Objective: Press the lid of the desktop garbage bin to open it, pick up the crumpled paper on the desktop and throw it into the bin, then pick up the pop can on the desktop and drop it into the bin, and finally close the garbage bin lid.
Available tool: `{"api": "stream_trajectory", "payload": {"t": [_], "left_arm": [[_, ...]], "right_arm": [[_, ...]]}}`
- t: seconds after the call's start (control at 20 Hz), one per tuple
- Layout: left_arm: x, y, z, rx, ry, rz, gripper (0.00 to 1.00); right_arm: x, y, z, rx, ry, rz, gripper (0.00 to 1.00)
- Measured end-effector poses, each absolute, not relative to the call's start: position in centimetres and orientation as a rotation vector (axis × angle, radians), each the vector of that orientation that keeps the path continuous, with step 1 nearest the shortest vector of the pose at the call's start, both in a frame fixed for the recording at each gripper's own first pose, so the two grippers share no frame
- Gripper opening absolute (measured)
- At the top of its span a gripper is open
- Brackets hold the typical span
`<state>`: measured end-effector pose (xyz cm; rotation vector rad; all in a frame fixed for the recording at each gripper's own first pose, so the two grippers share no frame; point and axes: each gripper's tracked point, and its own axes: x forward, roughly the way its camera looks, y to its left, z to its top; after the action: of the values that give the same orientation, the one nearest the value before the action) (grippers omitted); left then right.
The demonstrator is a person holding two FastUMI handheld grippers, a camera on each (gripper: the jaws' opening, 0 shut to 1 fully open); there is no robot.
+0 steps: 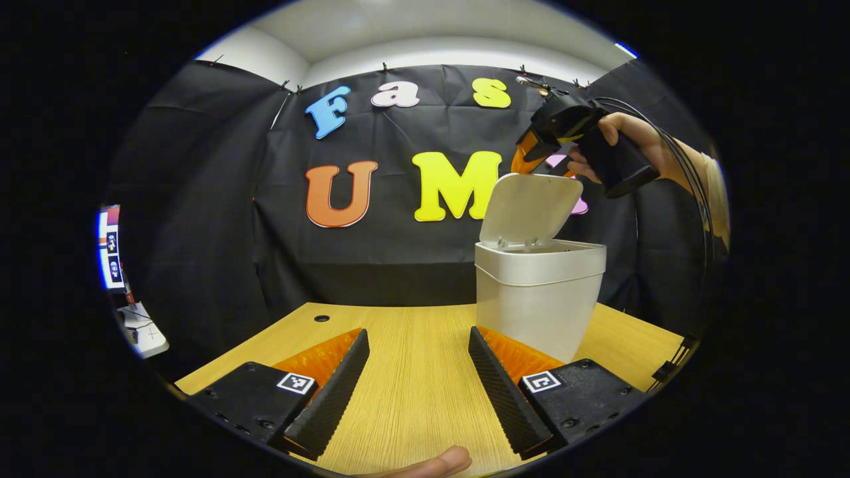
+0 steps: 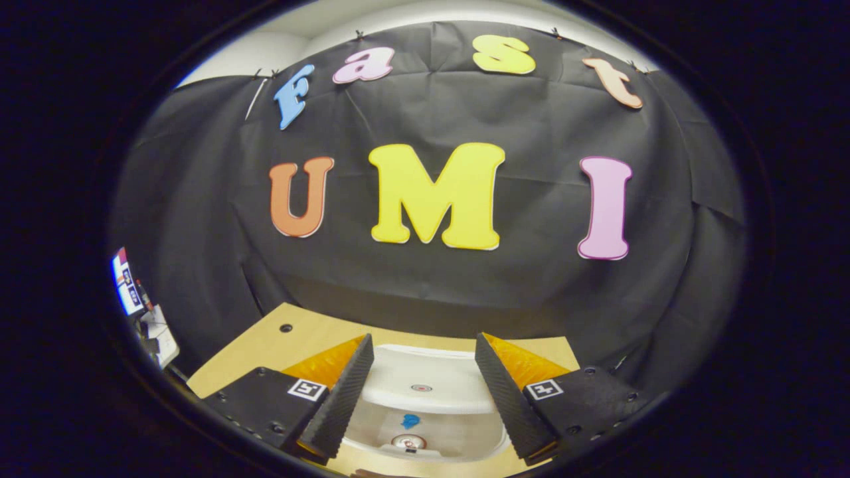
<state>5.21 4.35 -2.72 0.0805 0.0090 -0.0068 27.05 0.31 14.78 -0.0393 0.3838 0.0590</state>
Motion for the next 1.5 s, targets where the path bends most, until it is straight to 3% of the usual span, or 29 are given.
{"api": "stream_trajectory", "payload": {"t": [0.15, 0.25, 0.35, 0.65, 1.1, 1.25, 1.5], "left_arm": [[5.7, 5.2, -3.2, 0.090, 0.021, 0.023, 0.97], [6.0, 5.5, -3.6, 0.078, 0.037, 0.027, 0.97], [5.9, 5.6, -3.4, 0.064, 0.035, 0.027, 0.98], [6.0, 5.6, -3.3, 0.065, 0.029, 0.027, 0.97], [5.8, 6.5, -3.0, 0.079, 0.024, 0.057, 0.97], [6.2, 5.7, -3.7, 0.064, 0.041, 0.041, 0.97], [5.6, 4.9, -3.1, 0.083, 0.026, 0.044, 0.97]], "right_arm": [[25.5, -0.1, 11.7, -0.074, 0.470, 0.055, 0.90], [24.4, -0.4, 9.6, -0.064, 0.528, 0.045, 0.99], [23.6, -0.5, 7.5, -0.057, 0.585, 0.027, 0.94], [22.9, -0.1, 5.5, 0.008, 0.660, 0.008, 0.94], [19.7, 0.1, 4.6, -0.002, 0.564, 0.094, 0.98], [19.7, -0.2, 4.2, 0.026, 0.571, 0.081, 0.98], [20.2, 0.7, 5.1, 0.037, 0.407, 0.039, 0.97]]}}
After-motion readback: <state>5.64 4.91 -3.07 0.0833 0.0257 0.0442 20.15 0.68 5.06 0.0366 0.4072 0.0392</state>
